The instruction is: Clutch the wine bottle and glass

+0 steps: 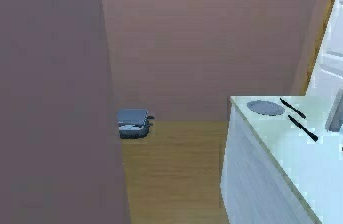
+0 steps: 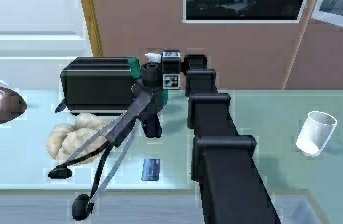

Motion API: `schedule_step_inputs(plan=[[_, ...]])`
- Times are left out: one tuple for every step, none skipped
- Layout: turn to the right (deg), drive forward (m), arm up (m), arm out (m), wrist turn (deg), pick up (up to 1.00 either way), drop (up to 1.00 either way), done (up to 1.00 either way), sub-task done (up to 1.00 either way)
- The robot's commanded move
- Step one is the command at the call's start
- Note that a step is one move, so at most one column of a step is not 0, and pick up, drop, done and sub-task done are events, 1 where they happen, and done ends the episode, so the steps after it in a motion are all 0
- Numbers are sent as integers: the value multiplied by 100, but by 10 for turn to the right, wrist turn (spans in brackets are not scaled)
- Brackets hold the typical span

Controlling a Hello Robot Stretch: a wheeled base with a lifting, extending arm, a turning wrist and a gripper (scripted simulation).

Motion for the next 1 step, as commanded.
schedule_step_inputs(plan=[[0,0,0,0,450,0,0,0,0]])
